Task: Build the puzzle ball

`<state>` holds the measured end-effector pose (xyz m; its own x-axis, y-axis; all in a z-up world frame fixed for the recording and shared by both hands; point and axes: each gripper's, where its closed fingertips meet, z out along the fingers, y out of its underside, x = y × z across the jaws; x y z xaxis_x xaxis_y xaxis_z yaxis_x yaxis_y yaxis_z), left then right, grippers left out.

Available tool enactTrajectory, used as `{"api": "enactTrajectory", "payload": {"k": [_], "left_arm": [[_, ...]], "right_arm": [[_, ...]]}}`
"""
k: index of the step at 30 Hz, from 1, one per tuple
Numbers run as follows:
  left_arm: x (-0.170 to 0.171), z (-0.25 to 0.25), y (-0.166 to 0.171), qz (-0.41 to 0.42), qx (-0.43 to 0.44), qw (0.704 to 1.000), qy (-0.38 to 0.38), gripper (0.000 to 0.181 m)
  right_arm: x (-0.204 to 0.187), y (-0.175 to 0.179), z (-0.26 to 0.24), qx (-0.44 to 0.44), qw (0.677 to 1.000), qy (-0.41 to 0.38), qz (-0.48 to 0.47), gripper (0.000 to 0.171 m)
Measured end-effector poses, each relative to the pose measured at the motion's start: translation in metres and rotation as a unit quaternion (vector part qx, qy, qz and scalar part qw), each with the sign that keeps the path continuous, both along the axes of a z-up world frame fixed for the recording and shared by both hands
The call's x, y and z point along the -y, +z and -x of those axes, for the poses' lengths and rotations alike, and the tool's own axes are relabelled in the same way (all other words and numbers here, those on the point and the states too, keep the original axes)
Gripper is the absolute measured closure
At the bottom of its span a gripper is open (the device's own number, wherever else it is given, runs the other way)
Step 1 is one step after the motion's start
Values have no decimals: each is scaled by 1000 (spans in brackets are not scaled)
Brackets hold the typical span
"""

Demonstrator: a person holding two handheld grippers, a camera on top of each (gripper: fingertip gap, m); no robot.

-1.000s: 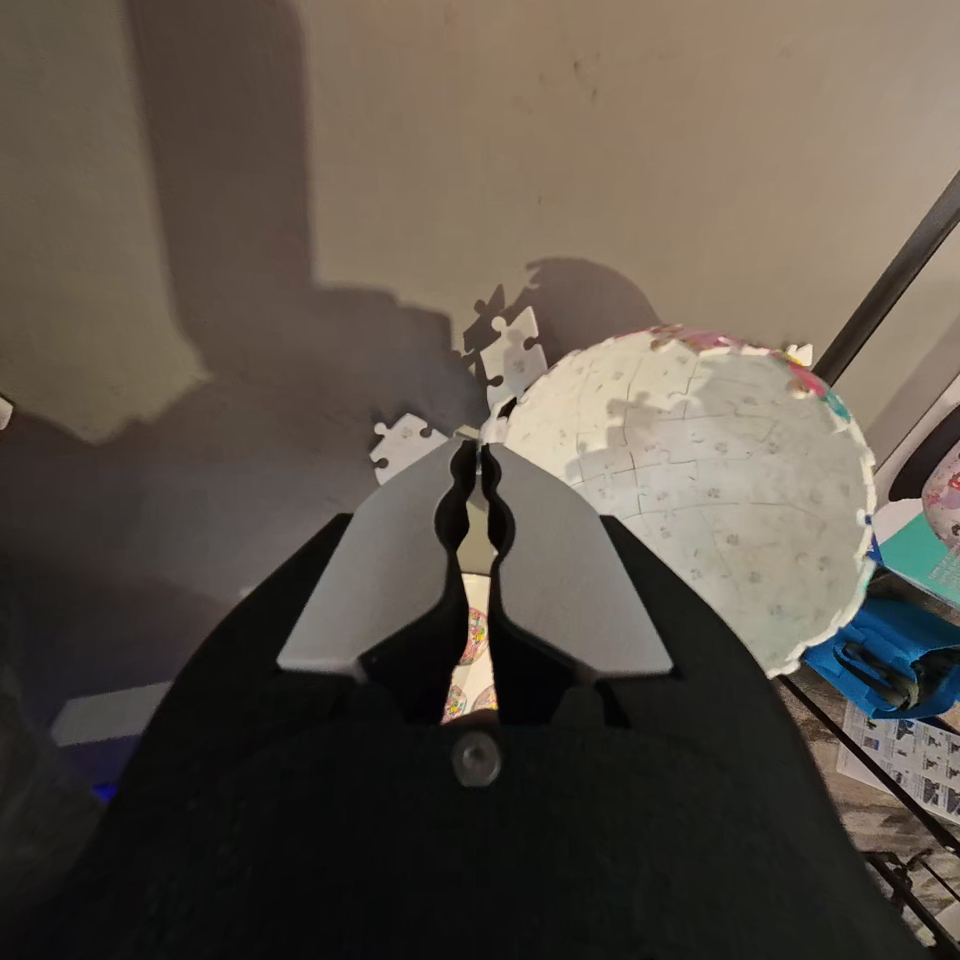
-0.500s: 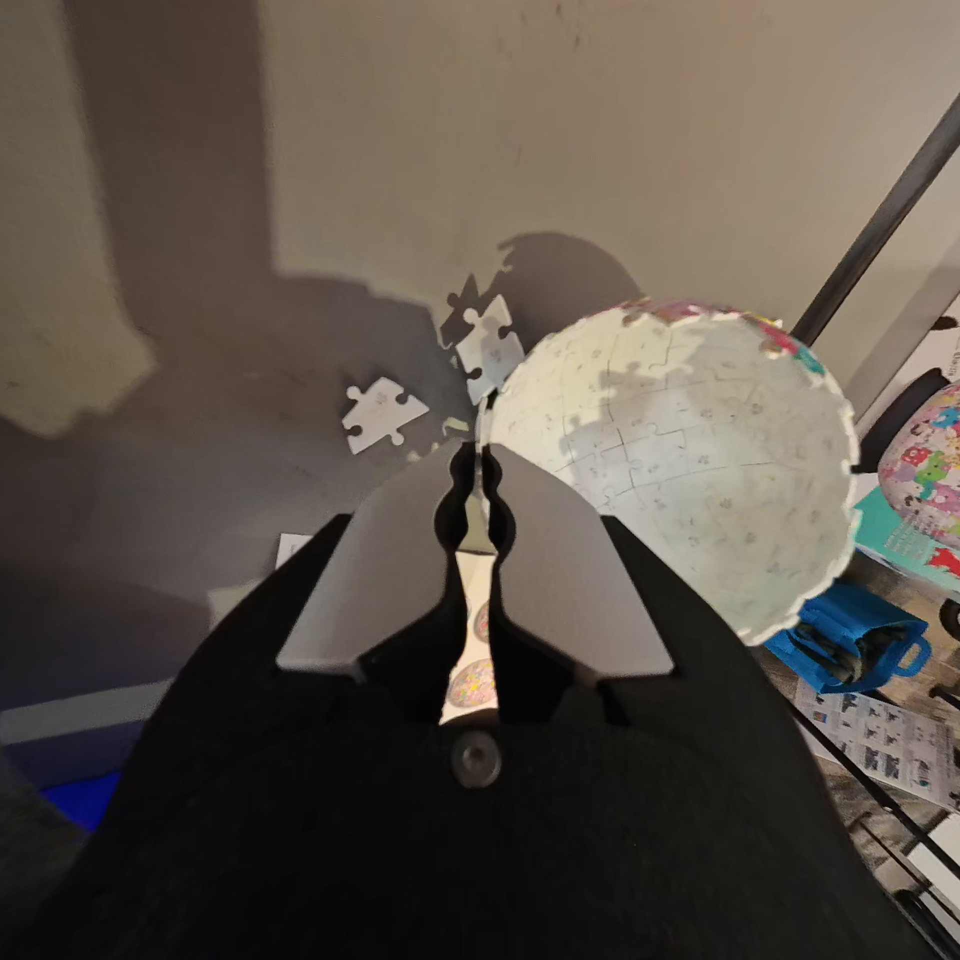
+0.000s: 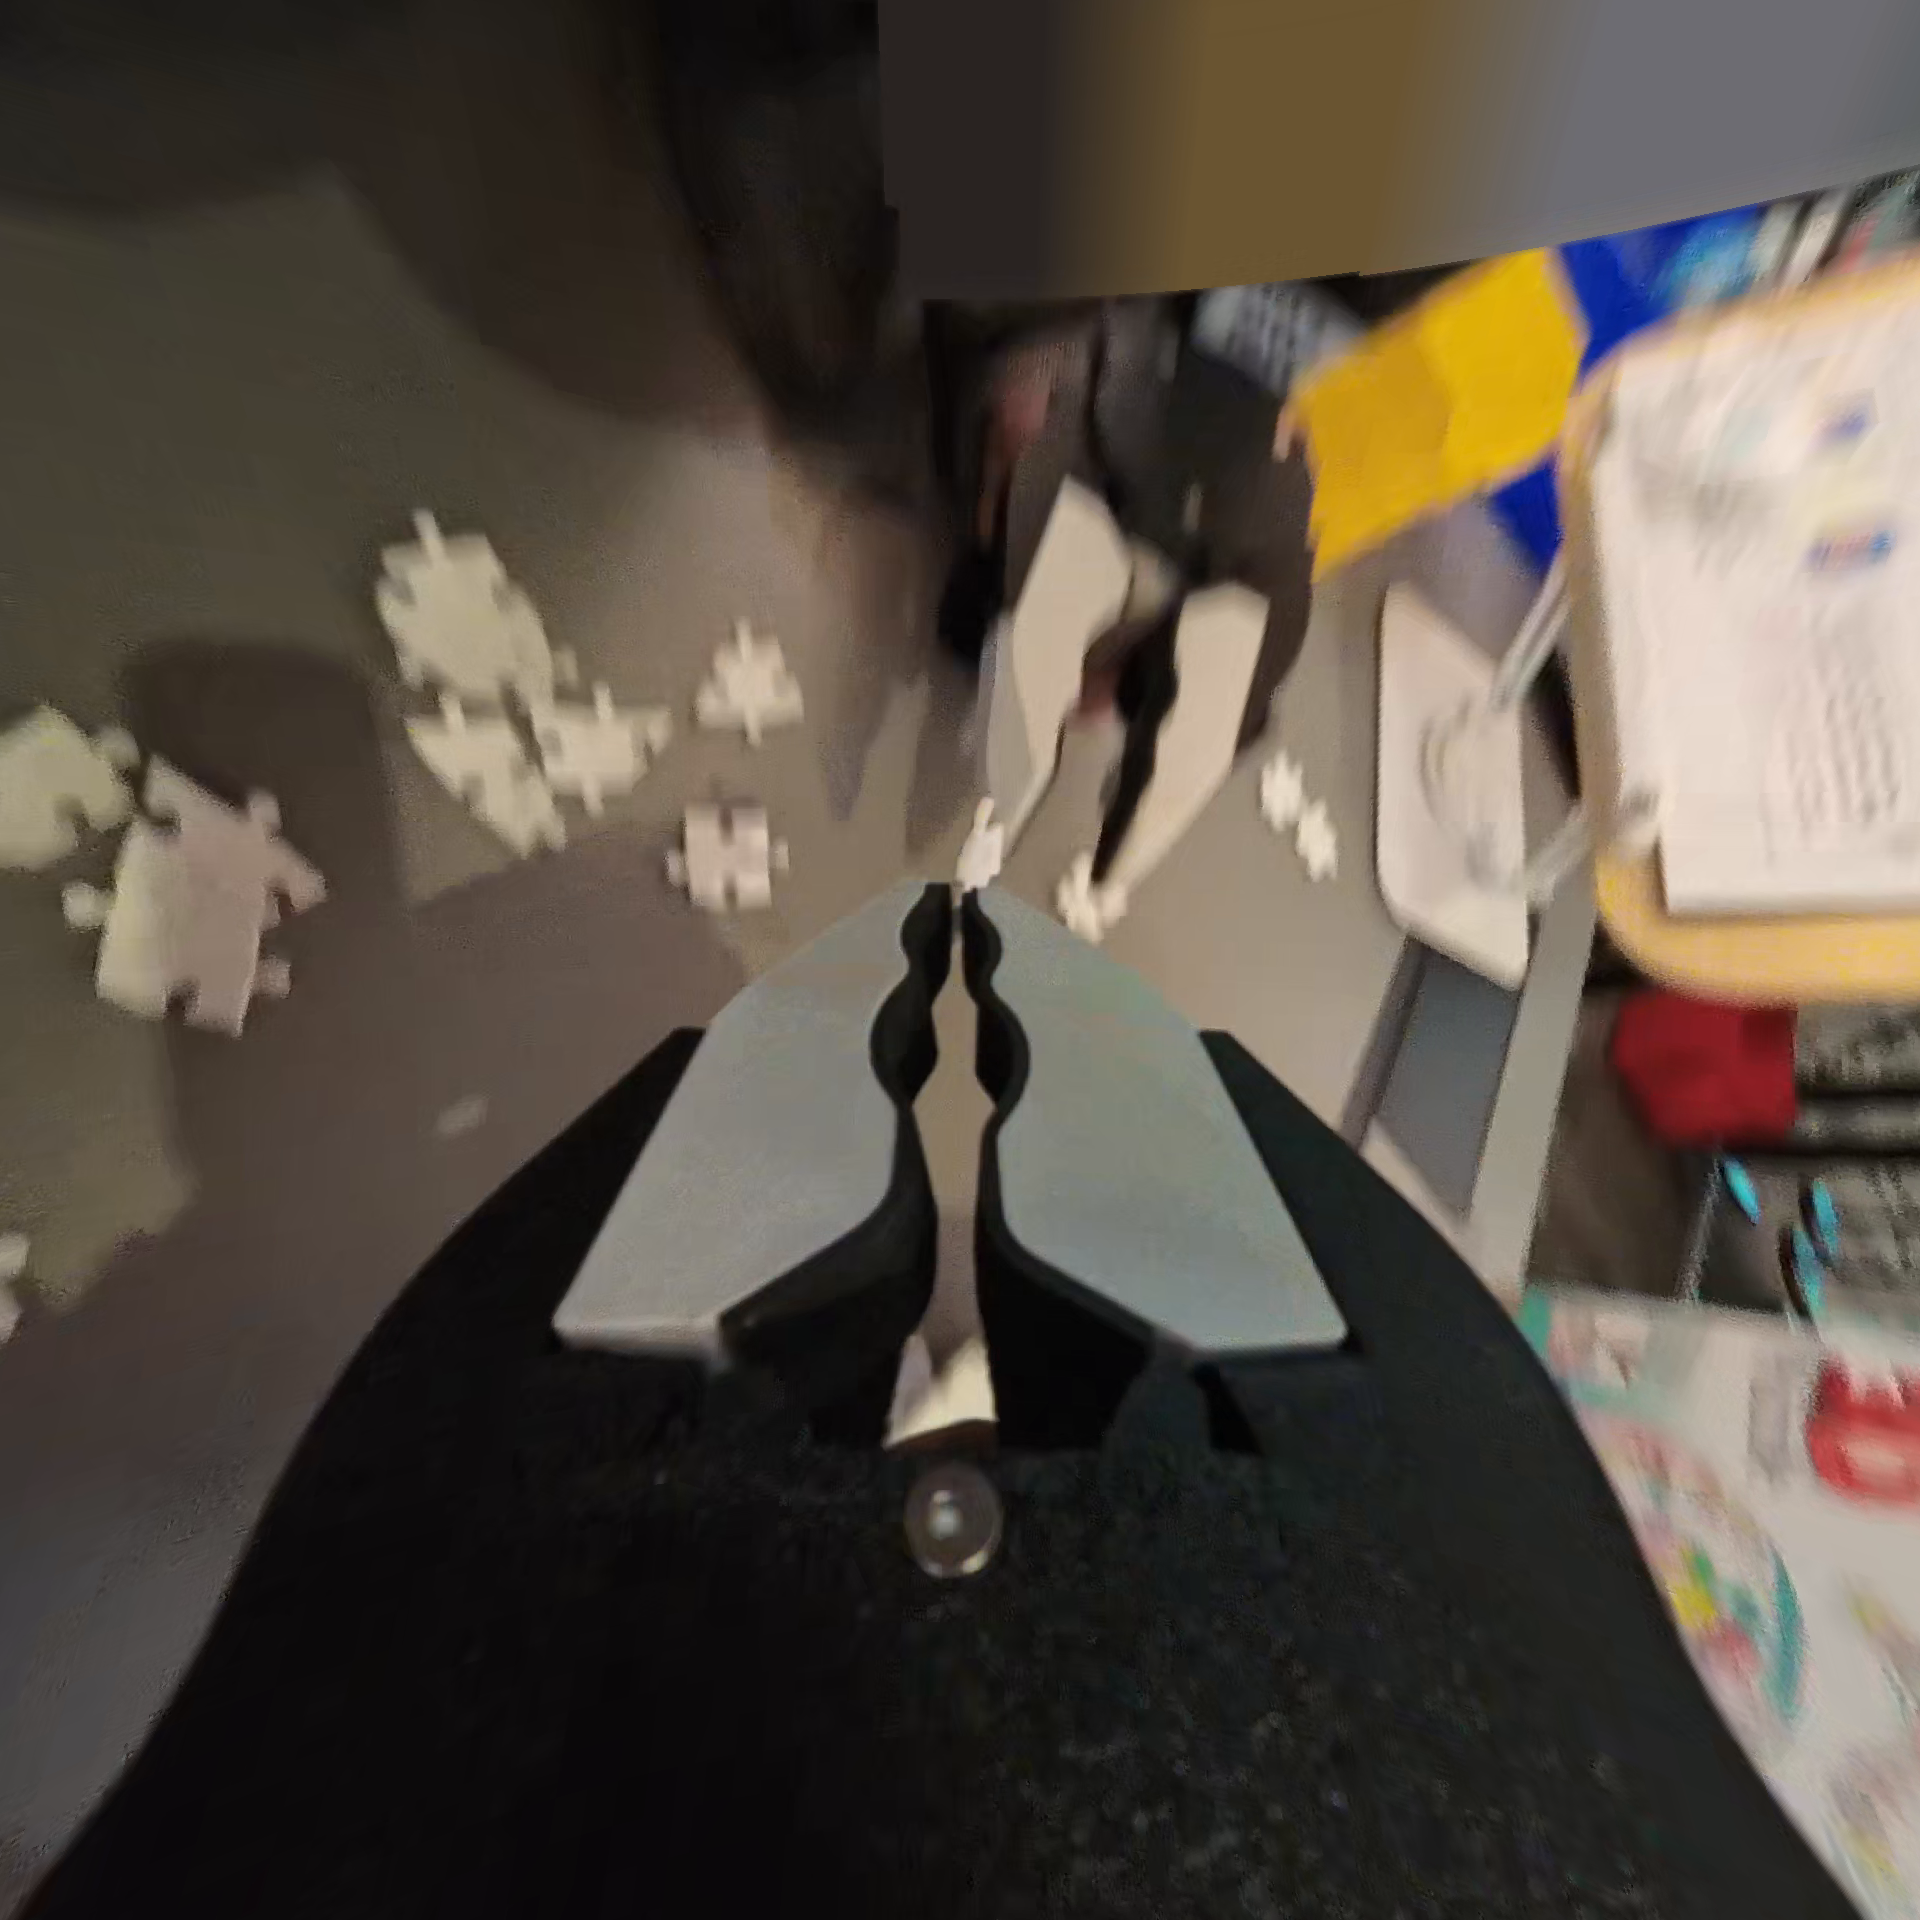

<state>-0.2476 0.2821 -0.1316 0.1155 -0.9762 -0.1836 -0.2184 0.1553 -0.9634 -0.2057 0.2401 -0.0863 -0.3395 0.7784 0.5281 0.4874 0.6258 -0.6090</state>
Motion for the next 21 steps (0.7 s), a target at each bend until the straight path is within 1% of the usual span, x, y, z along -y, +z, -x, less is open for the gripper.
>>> {"api": "enactTrajectory", "payload": {"k": [1, 2, 4, 7, 8, 9, 11, 15, 17, 19, 21], "left_arm": [[7, -8, 5, 16, 16, 1000, -18, 154], [16, -14, 11, 29, 31, 998, -39, 149], [34, -18, 18, 36, 45, 996, -71, 146], [48, -15, 18, 11, 47, 996, -79, 147], [51, -14, 20, 9, 50, 996, -78, 151], [54, -15, 21, 5, 51, 996, -75, 158], [58, -16, 20, -22, 42, 996, -73, 179], [55, -17, 13, -64, 17, 996, -52, 179], [54, -17, 7, -85, 1, 995, -49, 179], [54, -17, 1, -93, -14, 994, -54, 179], [54, -18, -4, -95, -29, 993, -59, 179]], "right_arm": [[7, 2, 11, -30, 999, 20, 17, 169], [8, 1, 19, -40, 999, 25, 23, 169], [6, -5, 25, -34, 999, 20, 12, 169], [15, -4, 30, -54, 997, 27, 46, 169], [18, -7, 32, -54, 997, 26, 57, 169], [17, -13, 32, -40, 997, 19, 56, 169], [13, -23, 32, -19, 999, -1, 43, 169], [9, -30, 29, -2, 998, -34, 46, 169], [7, -37, 25, 34, 998, -52, 32, 167], [3, -41, 22, 71, 994, -81, 14, 162], [6, -42, 24, 89, 992, -87, 10, 159]]}}
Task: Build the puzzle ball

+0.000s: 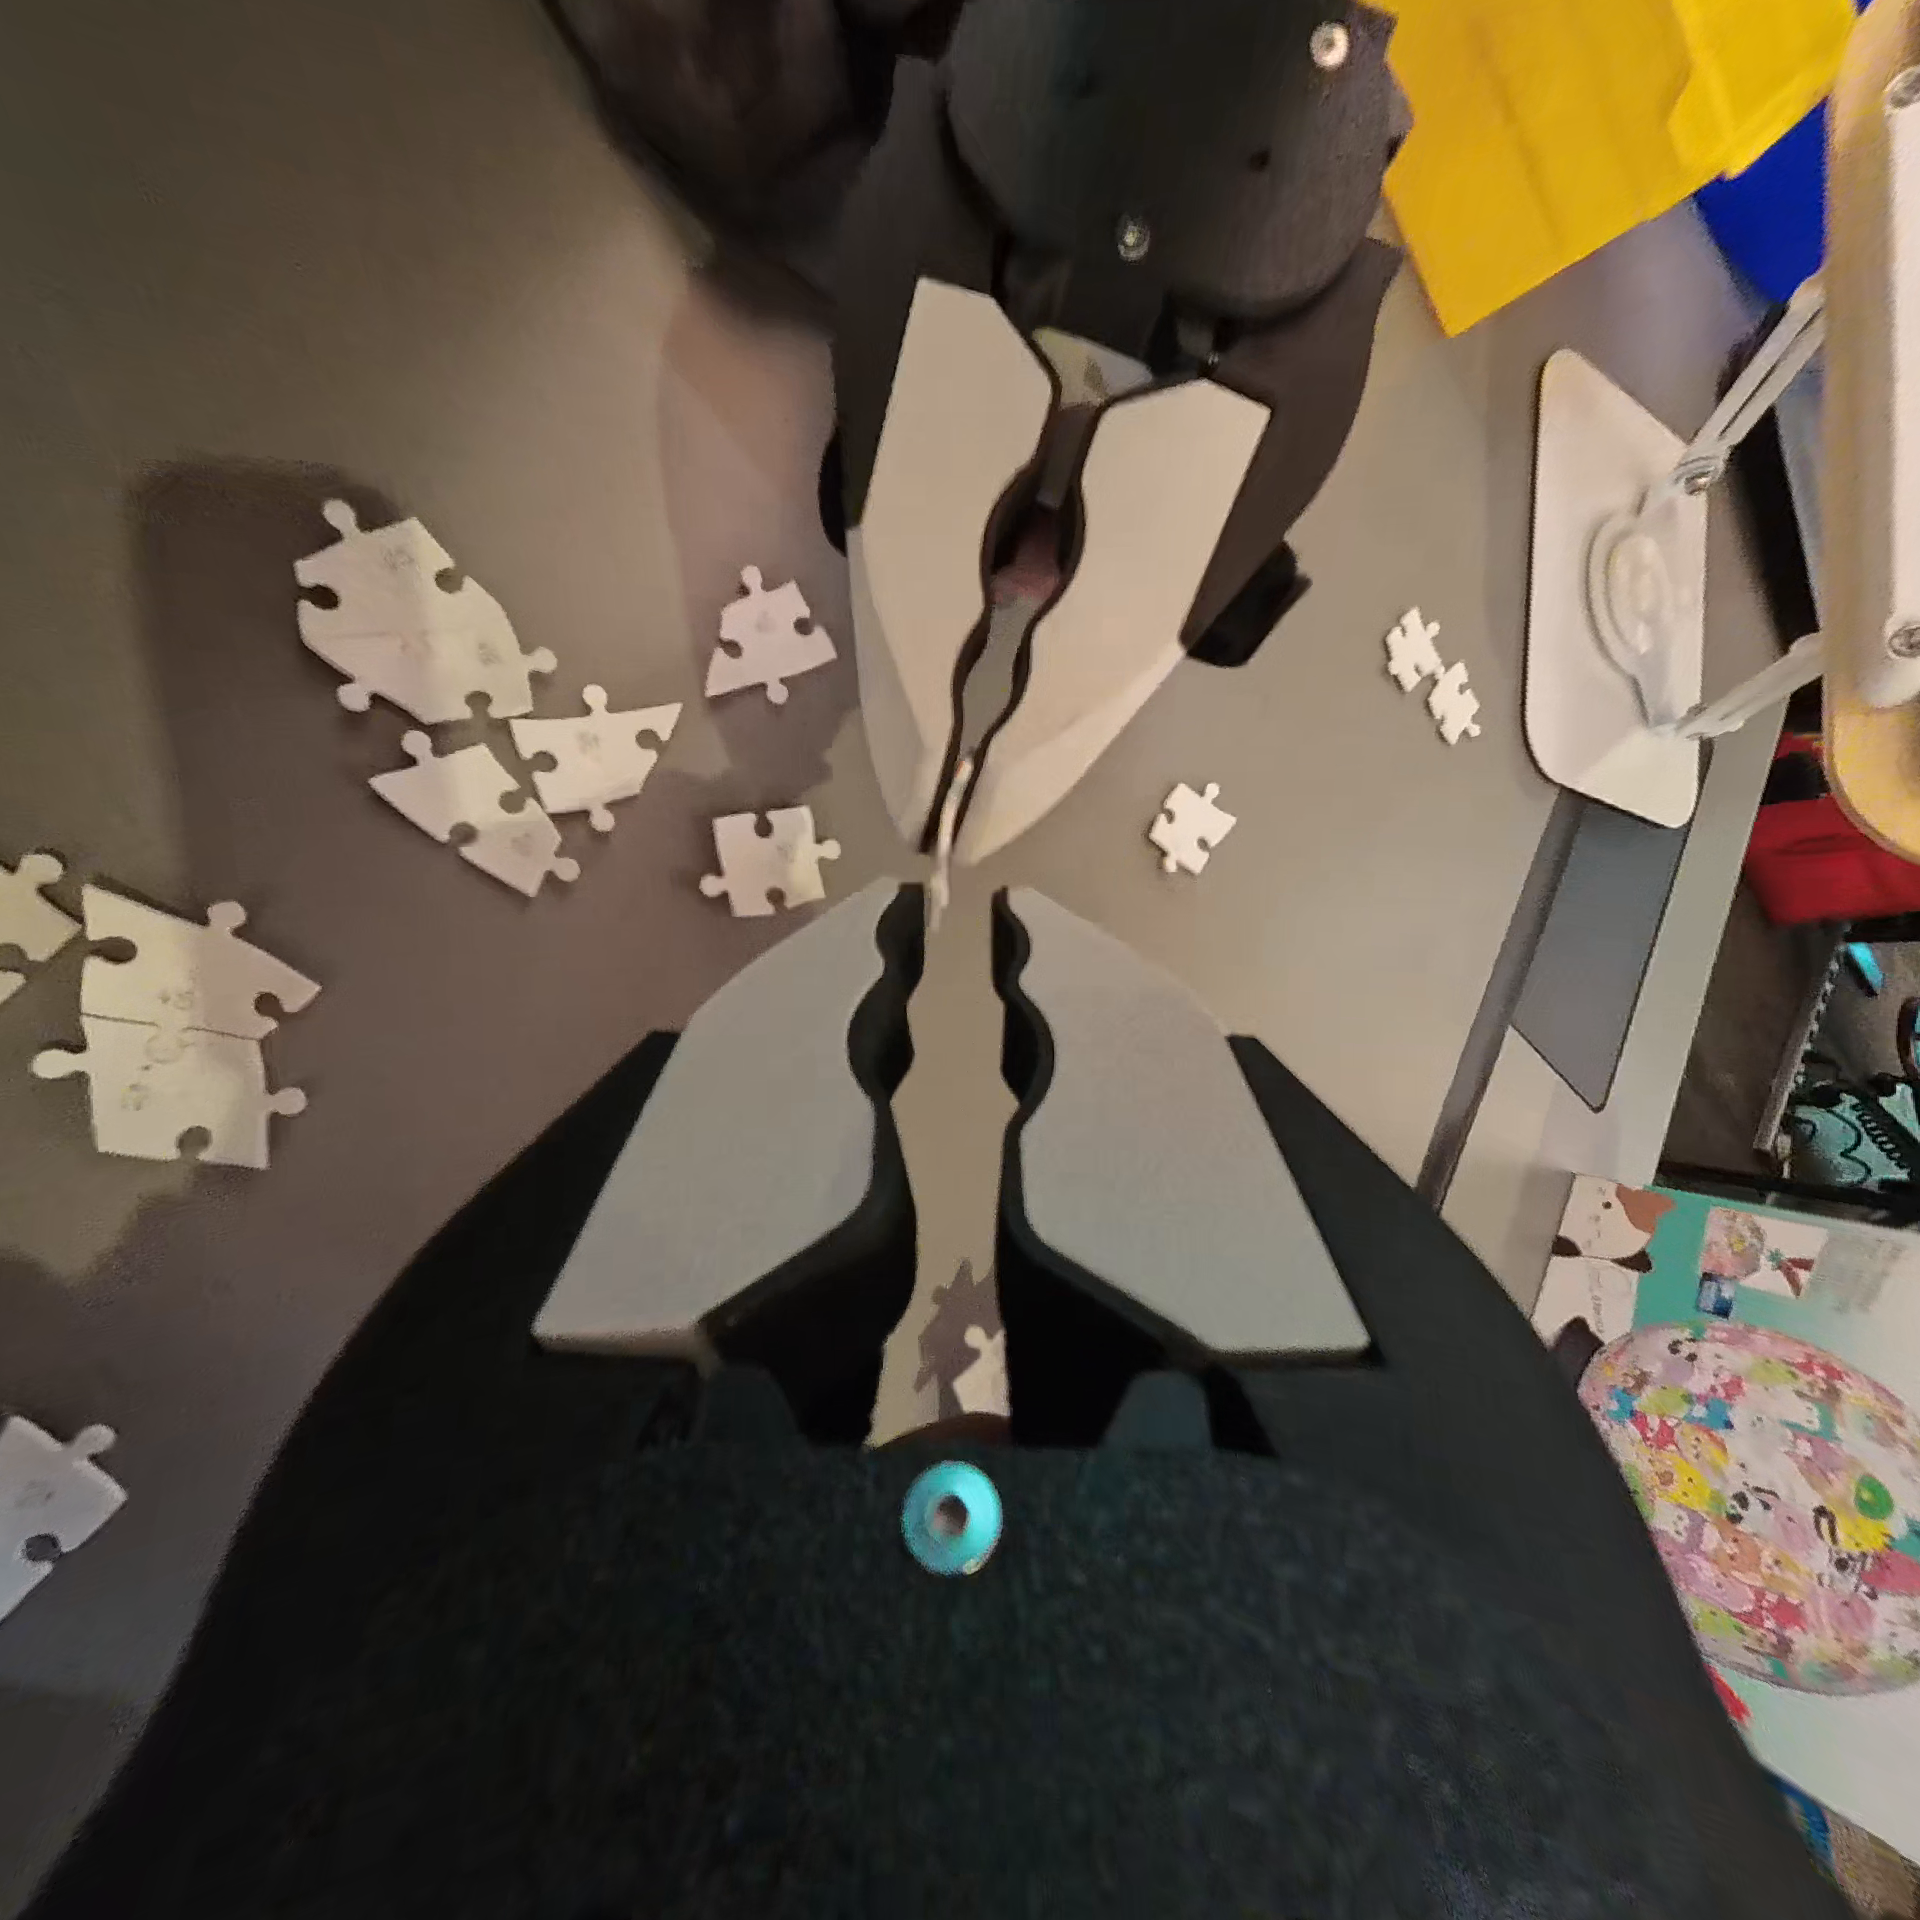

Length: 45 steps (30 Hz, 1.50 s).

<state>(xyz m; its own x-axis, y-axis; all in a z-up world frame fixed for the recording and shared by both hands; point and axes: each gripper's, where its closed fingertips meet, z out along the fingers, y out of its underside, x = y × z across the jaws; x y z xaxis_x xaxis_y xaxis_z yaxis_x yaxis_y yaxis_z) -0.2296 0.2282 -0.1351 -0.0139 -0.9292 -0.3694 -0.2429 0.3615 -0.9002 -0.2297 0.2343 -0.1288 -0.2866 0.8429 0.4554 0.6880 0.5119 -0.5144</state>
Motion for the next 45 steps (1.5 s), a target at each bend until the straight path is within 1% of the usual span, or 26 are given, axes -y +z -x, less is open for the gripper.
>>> {"api": "enactTrajectory", "payload": {"k": [4, 7, 8, 13, 17, 19, 21, 23, 24, 26, 28, 30, 35, 38, 45], "left_arm": [[-4, -2, -9, -11, -22, 1000, 7, 179], [-4, -3, -10, -13, -27, 1000, 9, 179], [-4, -4, -11, -14, -31, 999, 9, 179], [-8, -5, -11, -29, -29, 999, 30, 179], [-11, 4, 2, 2, 5, 999, 34, 181], [-15, 12, 7, 34, 21, 998, 38, 181], [-21, 22, 5, 61, 26, 997, 45, 180], [-28, 28, 0, 72, 22, 996, 56, 180], [-30, 28, 1, 79, 23, 995, 57, 178], [-30, 26, -1, 94, 22, 994, 49, 177], [-29, 24, -6, 101, 9, 994, 41, 173], [-28, 25, -5, 106, 13, 994, 33, 173], [-29, 30, 0, 139, 27, 990, 16, 174], [-31, 32, 3, 155, 37, 987, 12, 174], [-30, 33, 3, 150, 36, 988, 13, 174]], "right_arm": [[7, -7, 5, 24, 1000, 5, 7, 161], [1, -16, 2, 57, 998, -13, -6, 164], [0, -17, 2, 61, 998, -17, -7, 168], [-6, -16, -2, 84, 996, -42, 0, 169], [-21, -11, -31, 123, 988, -59, -65, 169], [-30, 4, -53, 135, 983, -83, -94, 169], [-47, 18, -87, 181, 966, -136, -122, 169], [-63, 24, -121, 258, 934, -198, -145, 169], [-68, 23, -130, 290, 920, -220, -144, 169], [-67, 9, -133, 334, 908, -222, -120, 169], [-68, -5, -131, 373, 898, -201, -121, 169], [-71, -15, -135, 408, 883, -201, -117, 169], [-82, -32, -153, 442, 862, -229, -97, 169], [-84, -40, -152, 464, 845, -246, -96, 168], [-87, -45, -154, 487, 831, -247, -107, 169]]}}
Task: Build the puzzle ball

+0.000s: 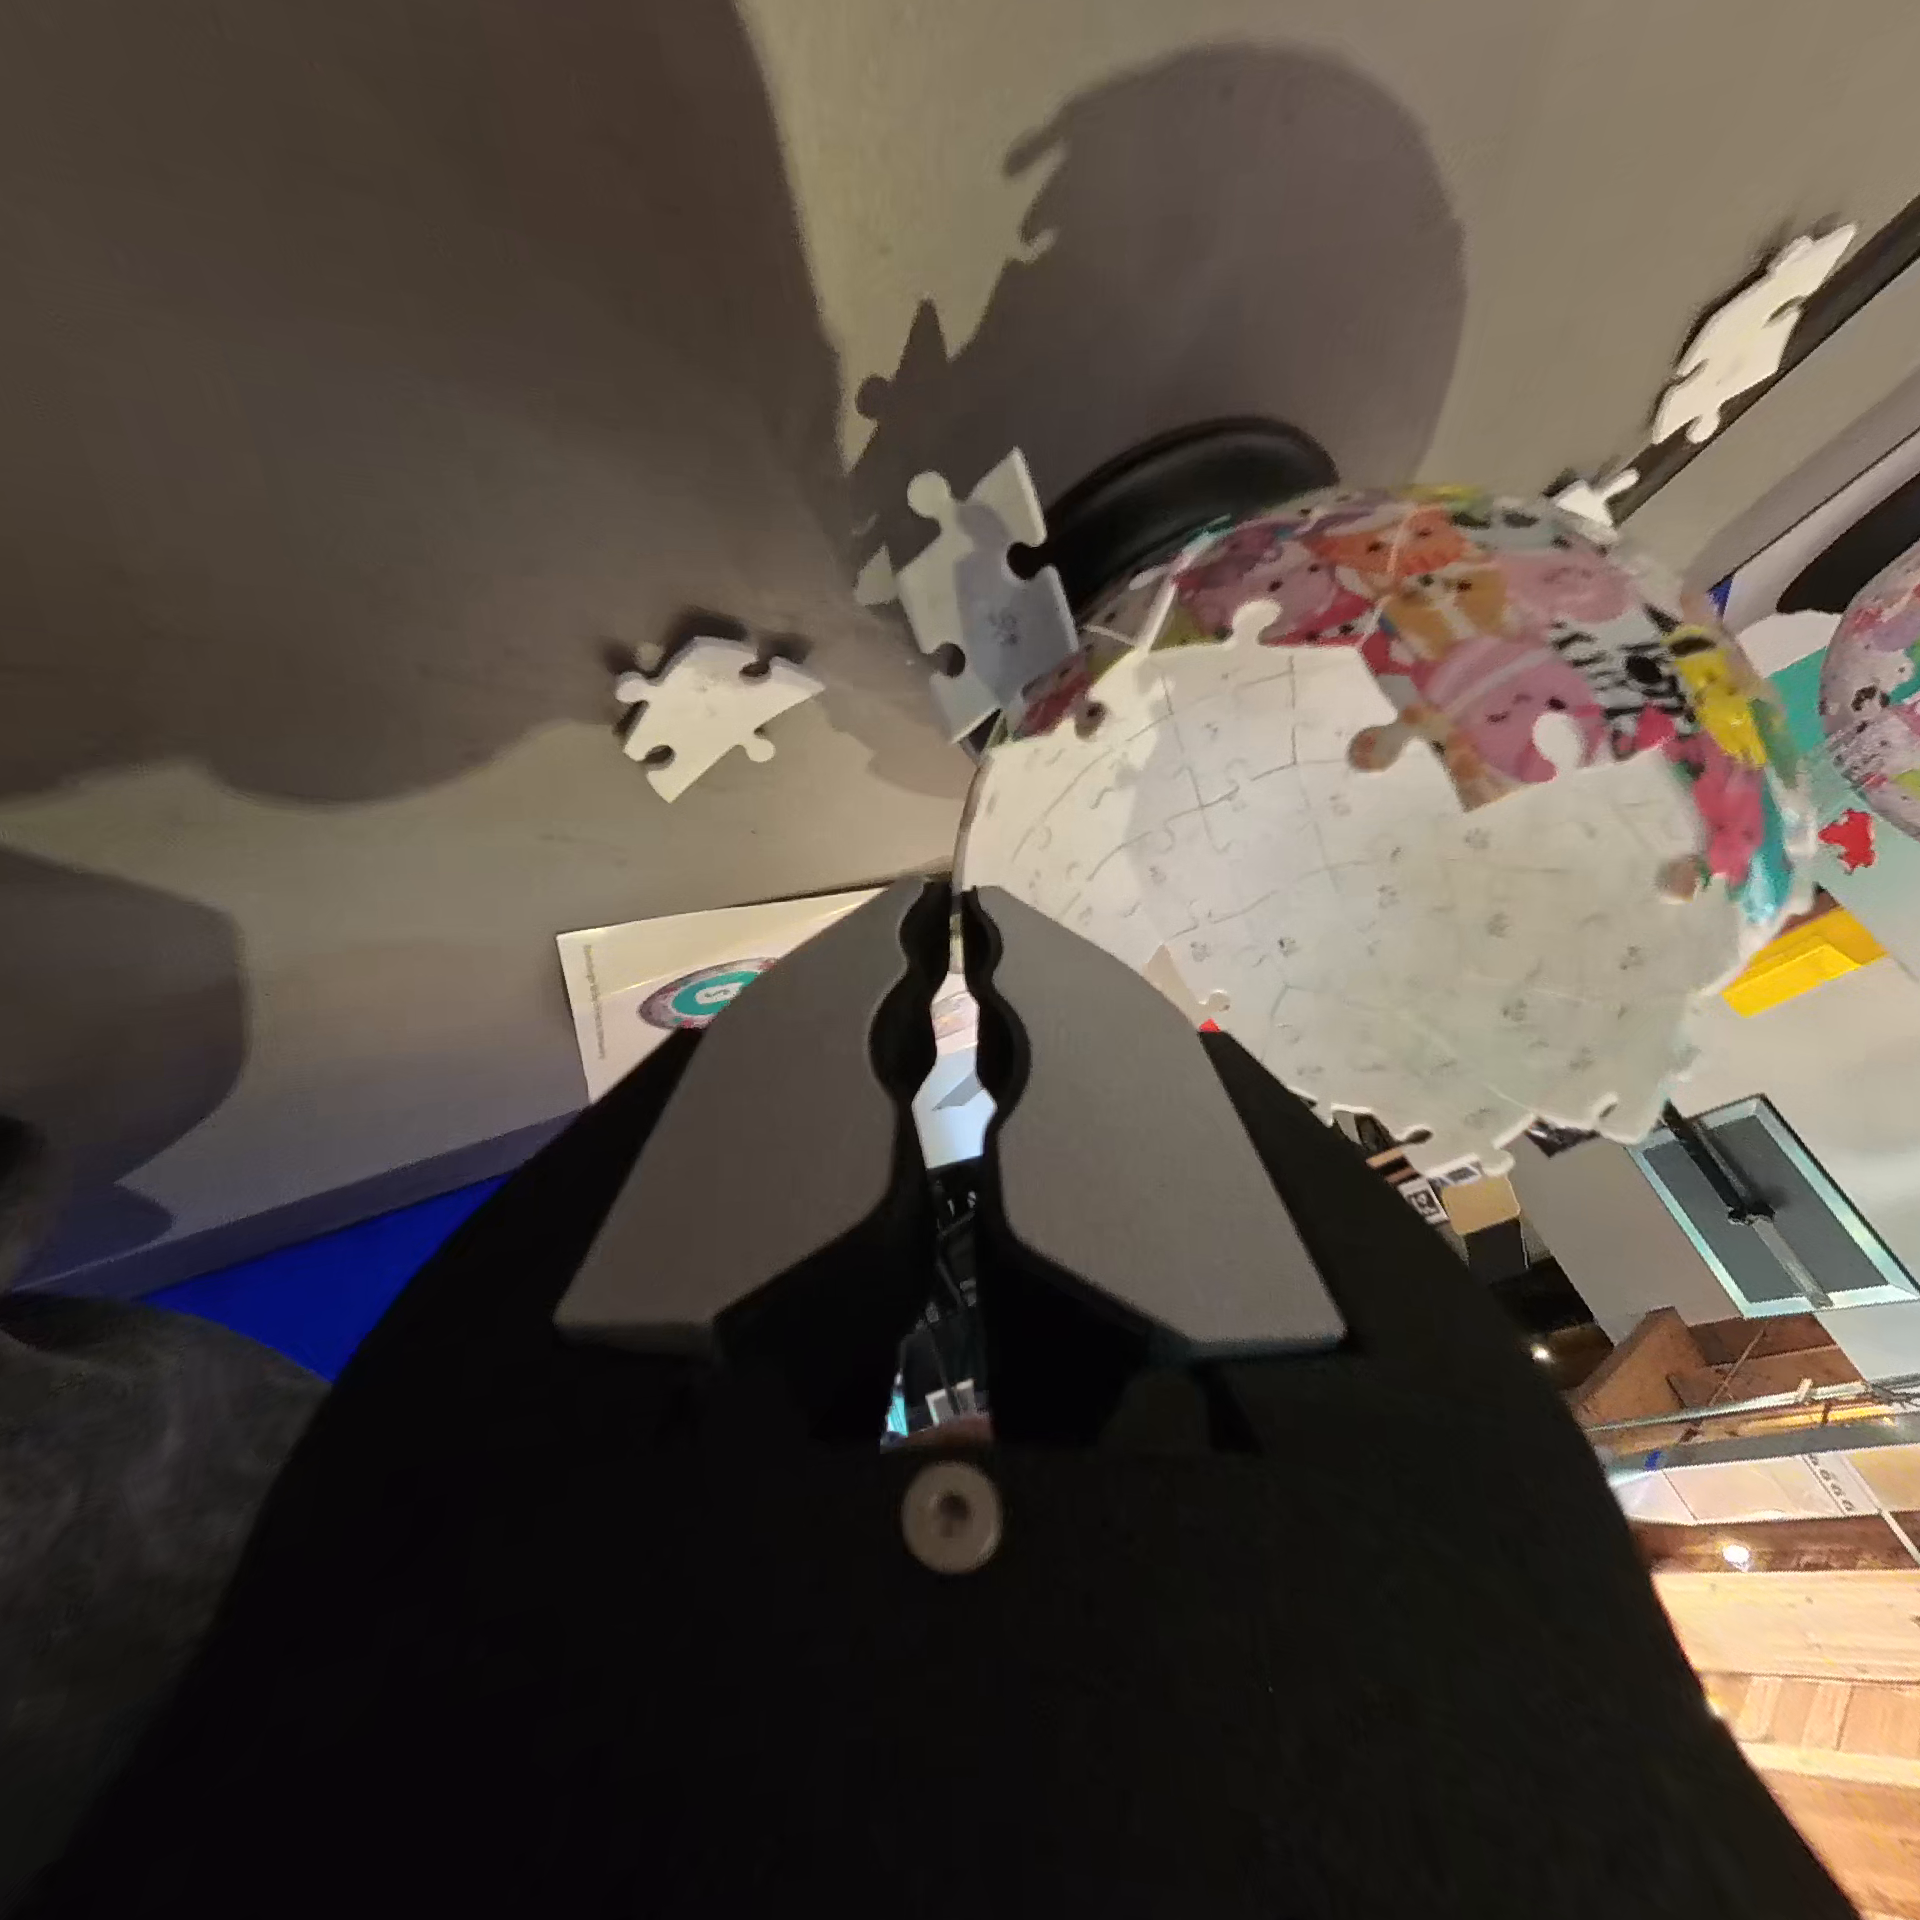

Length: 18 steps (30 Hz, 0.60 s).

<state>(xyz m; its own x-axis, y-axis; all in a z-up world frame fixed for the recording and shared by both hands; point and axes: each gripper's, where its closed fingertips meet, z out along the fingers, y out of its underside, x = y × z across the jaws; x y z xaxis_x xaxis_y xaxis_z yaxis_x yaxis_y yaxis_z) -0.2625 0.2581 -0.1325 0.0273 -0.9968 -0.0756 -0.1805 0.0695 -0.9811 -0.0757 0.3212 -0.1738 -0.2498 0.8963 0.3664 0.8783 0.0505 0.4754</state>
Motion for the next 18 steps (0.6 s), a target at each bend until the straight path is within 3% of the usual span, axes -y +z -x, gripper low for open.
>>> {"api": "enactTrajectory", "payload": {"k": [18], "left_arm": [[1, 0, -1, -4, -3, 1000, -1, 174]], "right_arm": [[1, 0, 0, 12, 1000, 21, 1, 169]]}}
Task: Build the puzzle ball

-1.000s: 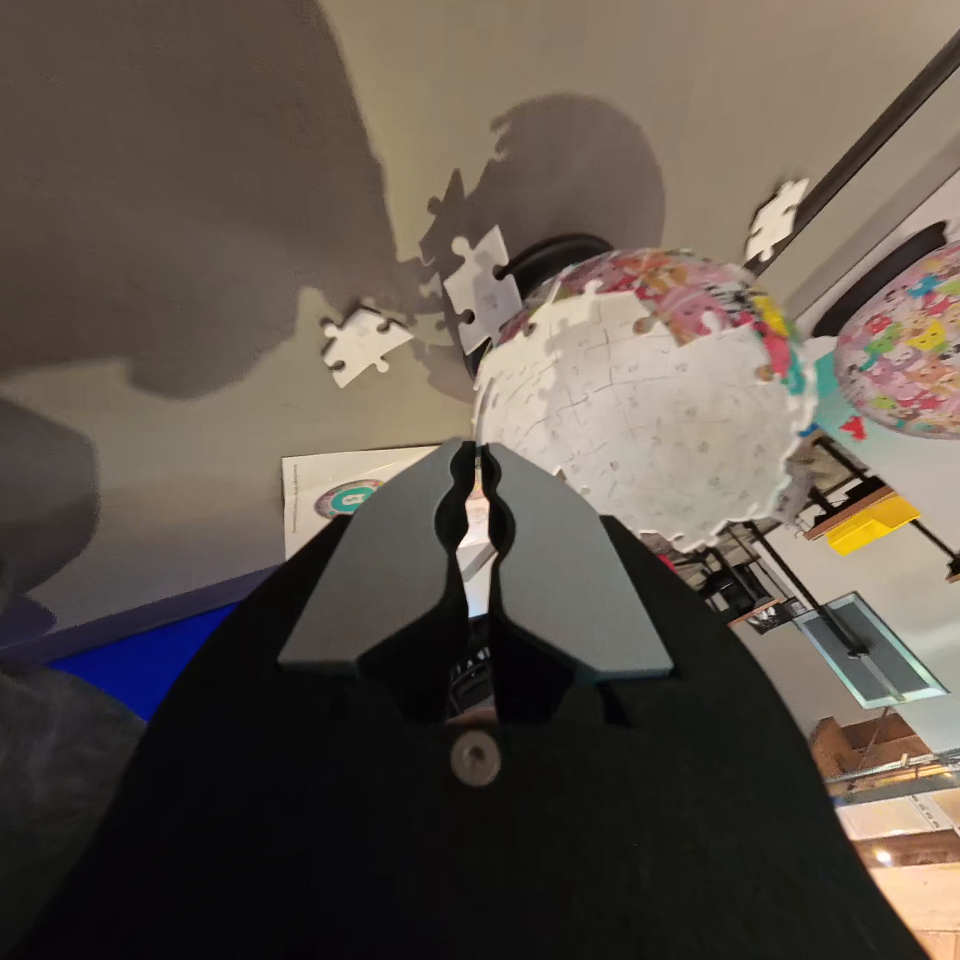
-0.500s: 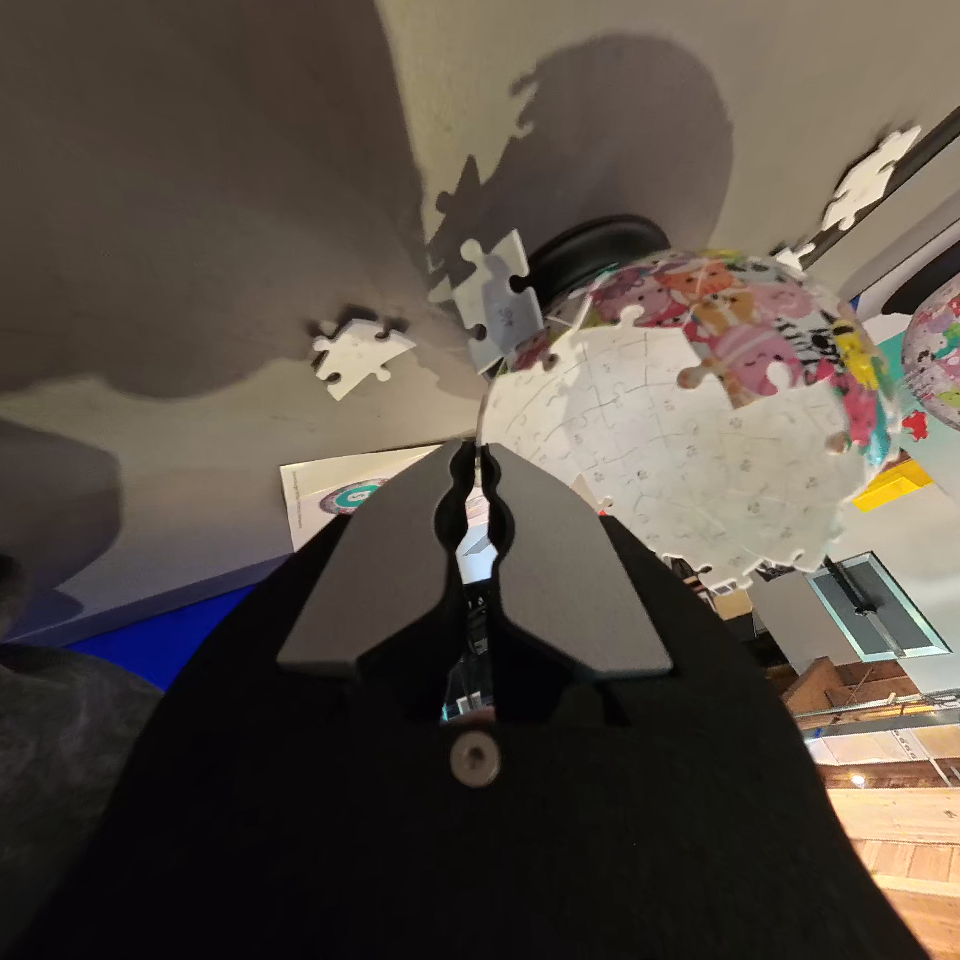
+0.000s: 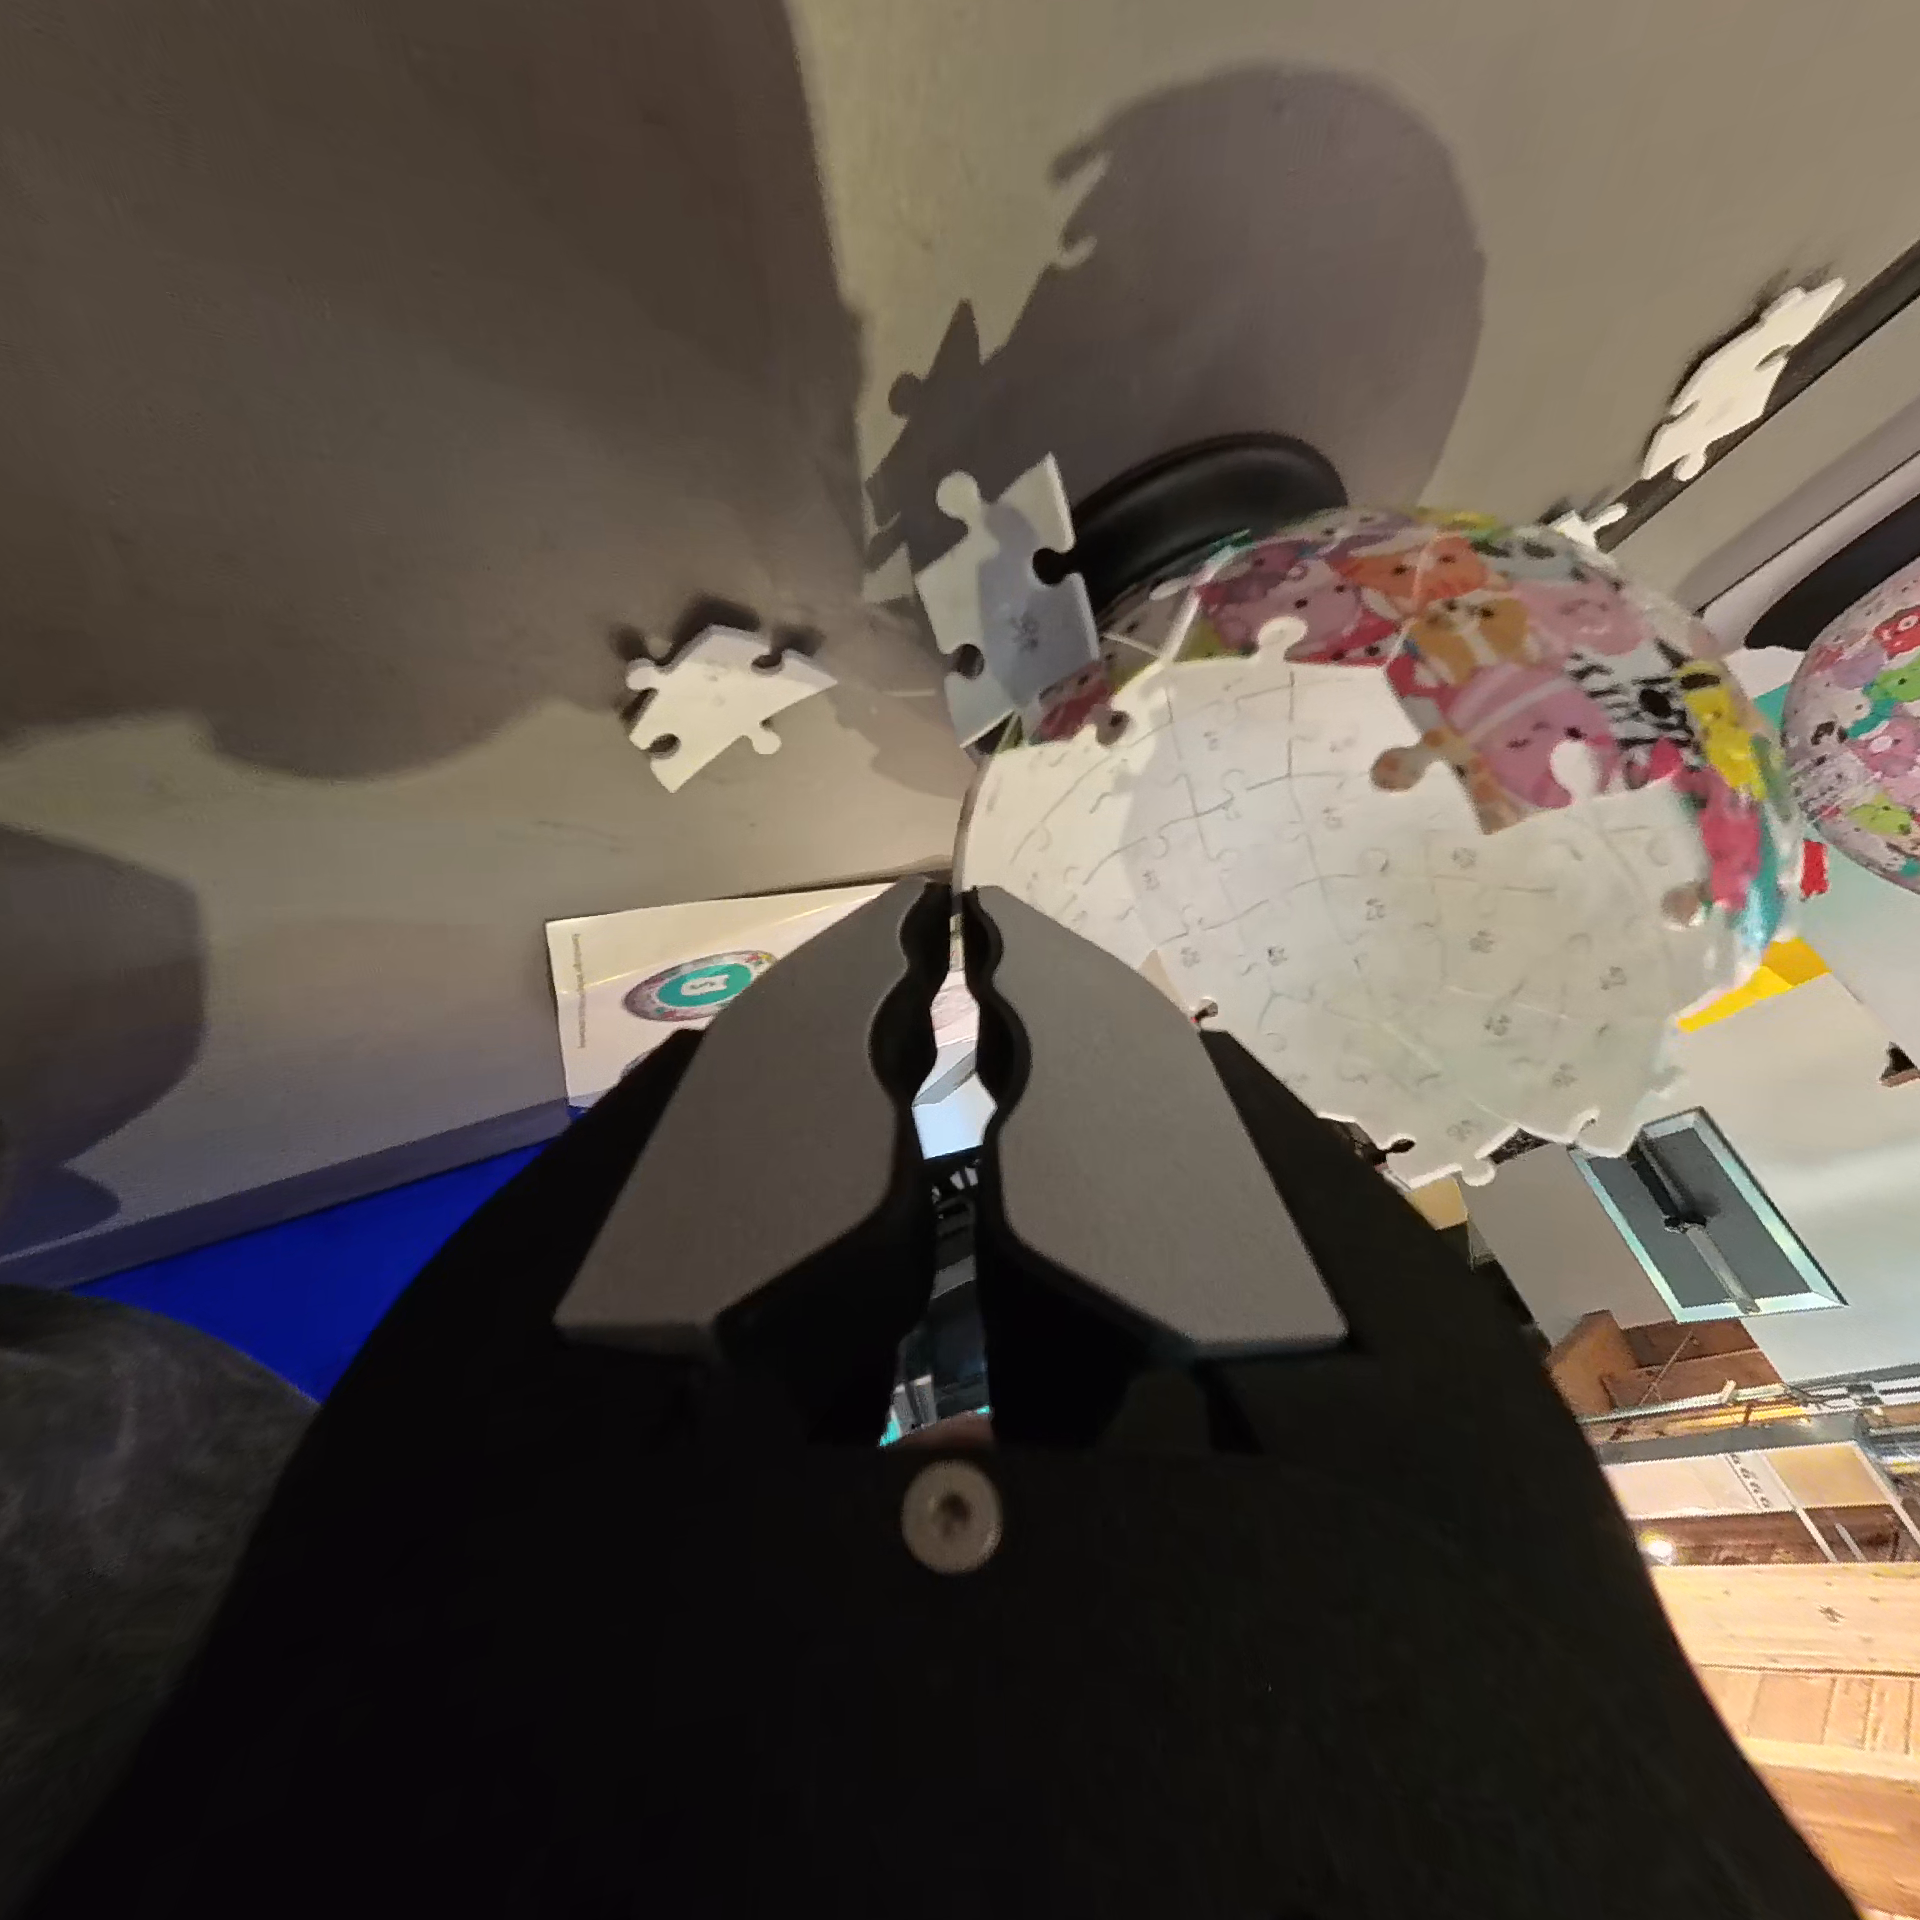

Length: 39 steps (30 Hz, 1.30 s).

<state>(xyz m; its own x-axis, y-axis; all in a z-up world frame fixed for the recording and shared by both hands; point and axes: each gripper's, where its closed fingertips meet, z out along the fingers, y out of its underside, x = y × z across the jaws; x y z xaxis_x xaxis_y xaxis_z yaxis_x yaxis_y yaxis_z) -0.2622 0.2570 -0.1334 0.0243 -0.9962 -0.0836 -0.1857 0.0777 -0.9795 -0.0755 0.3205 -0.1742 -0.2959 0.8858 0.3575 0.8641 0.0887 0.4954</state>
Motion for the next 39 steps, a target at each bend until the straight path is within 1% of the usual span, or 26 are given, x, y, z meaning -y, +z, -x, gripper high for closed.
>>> {"api": "enactTrajectory", "payload": {"k": [4, 18, 39], "left_arm": [[0, 0, 0, 2, -1, 1000, -1, 174], [1, 0, 0, 3, -2, 1000, -3, 174], [2, 0, -1, 0, -5, 1000, -5, 174]], "right_arm": [[0, 0, -2, 4, 1000, -14, 0, 169], [0, -3, -7, 7, 1000, -19, 7, 168], [-6, -7, -12, 15, 1000, -10, 9, 168]]}}
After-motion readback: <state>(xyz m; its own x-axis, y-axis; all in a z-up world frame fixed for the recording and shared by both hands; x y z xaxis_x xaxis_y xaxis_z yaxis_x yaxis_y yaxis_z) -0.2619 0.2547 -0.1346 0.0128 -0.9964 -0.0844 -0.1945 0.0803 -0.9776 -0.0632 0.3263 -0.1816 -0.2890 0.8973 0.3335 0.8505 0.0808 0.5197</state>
